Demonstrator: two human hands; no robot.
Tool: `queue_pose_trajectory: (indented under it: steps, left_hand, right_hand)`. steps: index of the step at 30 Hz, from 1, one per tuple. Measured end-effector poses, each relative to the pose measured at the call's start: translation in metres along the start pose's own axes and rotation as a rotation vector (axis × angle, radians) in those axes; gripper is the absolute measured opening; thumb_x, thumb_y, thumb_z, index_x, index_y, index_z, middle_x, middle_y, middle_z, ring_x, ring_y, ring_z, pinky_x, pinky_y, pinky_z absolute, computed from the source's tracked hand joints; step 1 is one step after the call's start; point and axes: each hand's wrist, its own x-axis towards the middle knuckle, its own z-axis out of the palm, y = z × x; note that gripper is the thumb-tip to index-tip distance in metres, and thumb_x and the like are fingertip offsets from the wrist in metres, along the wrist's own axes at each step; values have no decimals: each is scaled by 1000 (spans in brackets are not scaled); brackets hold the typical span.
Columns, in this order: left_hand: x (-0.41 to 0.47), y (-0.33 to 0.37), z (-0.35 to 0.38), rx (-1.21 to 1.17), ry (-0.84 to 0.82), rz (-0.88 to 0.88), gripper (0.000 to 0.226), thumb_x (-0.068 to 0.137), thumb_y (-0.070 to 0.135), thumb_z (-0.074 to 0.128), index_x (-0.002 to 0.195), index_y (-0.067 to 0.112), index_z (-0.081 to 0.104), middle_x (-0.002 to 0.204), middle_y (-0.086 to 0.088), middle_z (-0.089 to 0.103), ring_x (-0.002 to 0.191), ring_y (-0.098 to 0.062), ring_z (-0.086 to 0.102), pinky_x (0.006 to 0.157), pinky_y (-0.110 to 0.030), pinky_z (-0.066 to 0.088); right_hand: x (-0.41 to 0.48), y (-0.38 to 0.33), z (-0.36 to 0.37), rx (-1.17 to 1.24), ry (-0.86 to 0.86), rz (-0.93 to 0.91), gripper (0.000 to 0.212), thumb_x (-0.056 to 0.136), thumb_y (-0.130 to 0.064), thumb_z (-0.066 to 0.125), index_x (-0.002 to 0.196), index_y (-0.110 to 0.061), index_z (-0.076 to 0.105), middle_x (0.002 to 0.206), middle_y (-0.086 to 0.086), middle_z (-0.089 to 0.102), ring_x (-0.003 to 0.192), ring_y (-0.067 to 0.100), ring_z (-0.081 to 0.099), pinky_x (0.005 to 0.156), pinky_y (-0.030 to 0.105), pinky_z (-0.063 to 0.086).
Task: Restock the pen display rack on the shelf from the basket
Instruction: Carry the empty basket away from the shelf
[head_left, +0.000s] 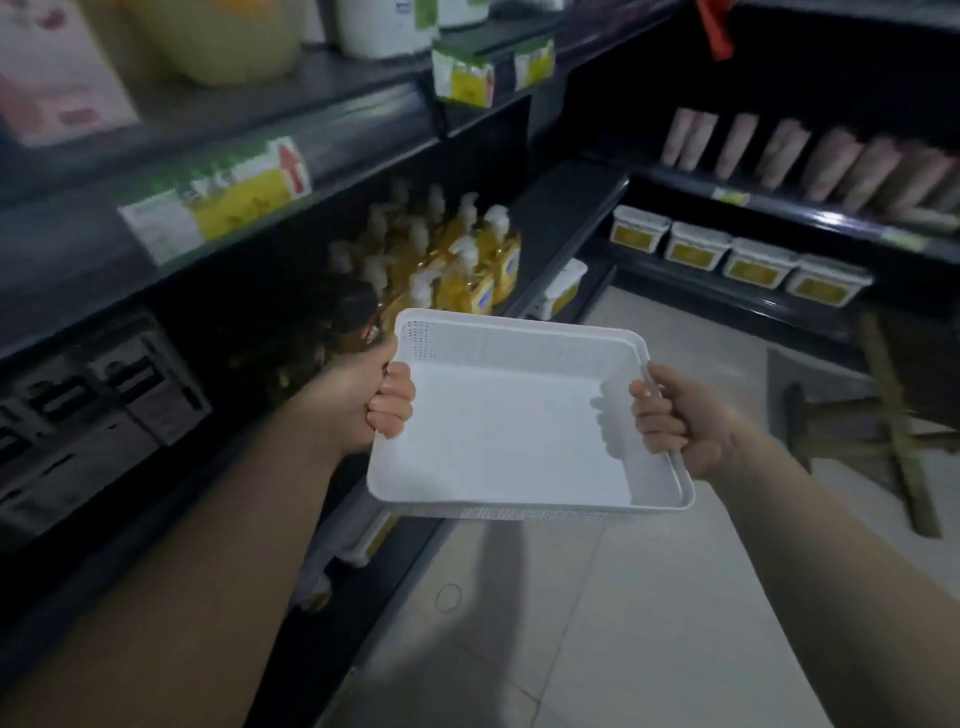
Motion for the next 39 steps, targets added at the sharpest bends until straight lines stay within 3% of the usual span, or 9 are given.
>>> queue_pose_trajectory:
  steps: [3,5,6,8,10,25,39]
  left_hand:
    - [10,16,45,33,-63,-65,51,101,52,29,60,20,28,43,7,28,27,-4,22,25,-15,15]
    - [11,28,74,32,-112,-115,55,101,52,28,57,19,31,41,7,29,26,-4,23,24,-13,17]
    - [9,34,88,32,-134,-134,57,101,53,28,55,19,32,41,7,29,26,-4,24,24,-12,17]
    - [2,47,119,56,-158,-160,56,100,54,29,55,20,32,43,8,28,27,-4,22,25,-14,14]
    - [-10,59,149,86,-182,-190,52,99,55,31,60,22,30,45,8,27,29,-4,21,26,-16,12]
    - [-158,148,426,392,-439,-332,51,101,52,30,61,21,27,45,8,26,28,-4,19,28,-16,10]
    - [-258,92,701,564,-679,-436,51,100,53,34,60,21,28,45,7,25,28,-5,19,27,-13,10]
  right_hand:
    - [-31,-27,-16,51,37,-15,53,22,-22,99,54,-13,57,40,-6,33,30,4,17,22,16,22]
    - [-59,-46,-15,60,106,-28,47,35,-25,96,57,-14,56,40,-7,32,28,4,20,23,15,21]
    - [-73,-56,-14,56,174,-44,39,54,-29,89,61,-14,53,40,-7,31,26,4,23,23,15,19]
    - [-104,-74,-13,68,337,-78,35,90,-40,54,66,-16,47,39,-7,30,25,4,24,25,15,16]
    - [-138,-90,-10,102,428,-97,45,99,-46,35,66,-16,45,39,-7,29,25,5,23,25,15,15]
    - [-455,-185,32,343,731,-325,43,99,-48,37,68,-18,44,39,-8,30,26,4,23,23,15,18]
    - [-717,-222,-37,527,906,-541,43,100,-46,36,67,-18,41,38,-7,27,24,5,20,25,15,11]
